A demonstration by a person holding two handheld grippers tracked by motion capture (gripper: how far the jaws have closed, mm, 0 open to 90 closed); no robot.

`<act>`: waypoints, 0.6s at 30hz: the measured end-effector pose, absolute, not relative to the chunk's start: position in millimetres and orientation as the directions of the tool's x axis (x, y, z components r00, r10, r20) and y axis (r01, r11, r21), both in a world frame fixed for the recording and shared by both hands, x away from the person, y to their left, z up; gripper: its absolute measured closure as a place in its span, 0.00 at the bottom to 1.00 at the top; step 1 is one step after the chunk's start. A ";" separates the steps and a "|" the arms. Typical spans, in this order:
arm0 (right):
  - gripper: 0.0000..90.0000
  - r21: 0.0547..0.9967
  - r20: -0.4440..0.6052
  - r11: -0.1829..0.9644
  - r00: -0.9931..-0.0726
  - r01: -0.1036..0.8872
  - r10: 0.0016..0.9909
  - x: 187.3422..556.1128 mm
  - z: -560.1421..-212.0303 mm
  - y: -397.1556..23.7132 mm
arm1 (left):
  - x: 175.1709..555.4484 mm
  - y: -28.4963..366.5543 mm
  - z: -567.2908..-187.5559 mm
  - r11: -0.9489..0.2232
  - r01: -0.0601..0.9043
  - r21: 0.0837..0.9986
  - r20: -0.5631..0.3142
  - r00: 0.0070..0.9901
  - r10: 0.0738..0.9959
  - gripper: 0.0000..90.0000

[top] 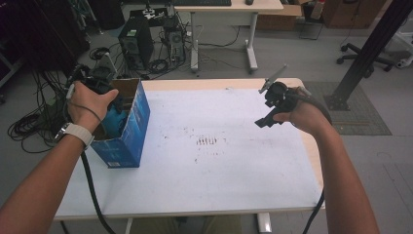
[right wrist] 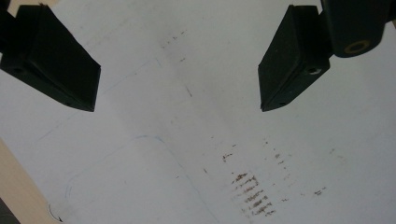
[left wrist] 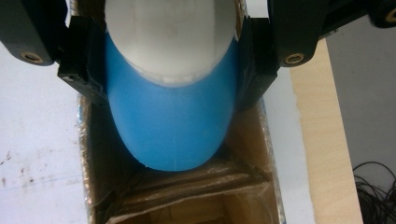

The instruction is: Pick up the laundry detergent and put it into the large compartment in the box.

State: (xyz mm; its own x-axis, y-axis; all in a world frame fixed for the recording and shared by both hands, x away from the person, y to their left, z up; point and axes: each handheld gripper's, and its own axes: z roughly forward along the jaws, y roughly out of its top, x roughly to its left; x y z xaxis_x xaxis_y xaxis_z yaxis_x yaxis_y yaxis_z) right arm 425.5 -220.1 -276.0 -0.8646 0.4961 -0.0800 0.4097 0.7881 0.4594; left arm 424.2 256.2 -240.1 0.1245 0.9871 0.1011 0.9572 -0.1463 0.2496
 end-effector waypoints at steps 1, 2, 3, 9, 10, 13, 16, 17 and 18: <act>0.15 0.458 -0.080 0.788 -0.864 0.411 0.497 425.4 -276.1 -220.1 | 424.3 255.9 -242.0 -0.148 0.957 0.248 0.105 0.126 0.987 0.42; 0.15 0.459 -0.079 0.788 -0.864 0.411 0.497 425.4 -276.4 -220.1 | 424.5 255.3 -243.5 -0.153 0.958 0.244 0.109 0.130 0.986 0.42; 0.15 0.456 -0.080 0.789 -0.864 0.411 0.497 425.4 -276.4 -220.1 | 424.4 255.1 -244.9 -0.154 0.957 0.245 0.110 0.130 0.985 0.42; 0.15 0.458 -0.078 0.787 -0.864 0.413 0.498 425.1 -276.2 -220.5 | 425.0 254.1 -251.7 -0.161 0.957 0.242 0.110 0.137 0.984 0.42; 0.15 0.456 -0.078 0.788 -0.864 0.413 0.498 424.9 -276.3 -220.5 | 425.0 254.2 -252.5 -0.160 0.957 0.243 0.110 0.137 0.984 0.42; 0.15 0.456 -0.078 0.788 -0.863 0.414 0.499 424.6 -276.1 -221.0 | 425.2 254.0 -255.8 -0.166 0.956 0.240 0.114 0.142 0.983 0.42; 0.15 0.453 -0.078 0.788 -0.862 0.416 0.500 424.7 -276.5 -221.5 | 425.4 254.6 -259.3 -0.165 0.958 0.236 0.109 0.142 0.984 0.42; 0.15 0.453 -0.078 0.789 -0.863 0.416 0.500 424.7 -276.7 -221.4 | 425.2 254.7 -260.7 -0.166 0.956 0.240 0.109 0.144 0.984 0.42; 0.15 0.452 -0.078 0.789 -0.863 0.416 0.500 424.6 -276.7 -221.0 | 425.3 254.6 -261.8 -0.168 0.957 0.238 0.109 0.146 0.983 0.42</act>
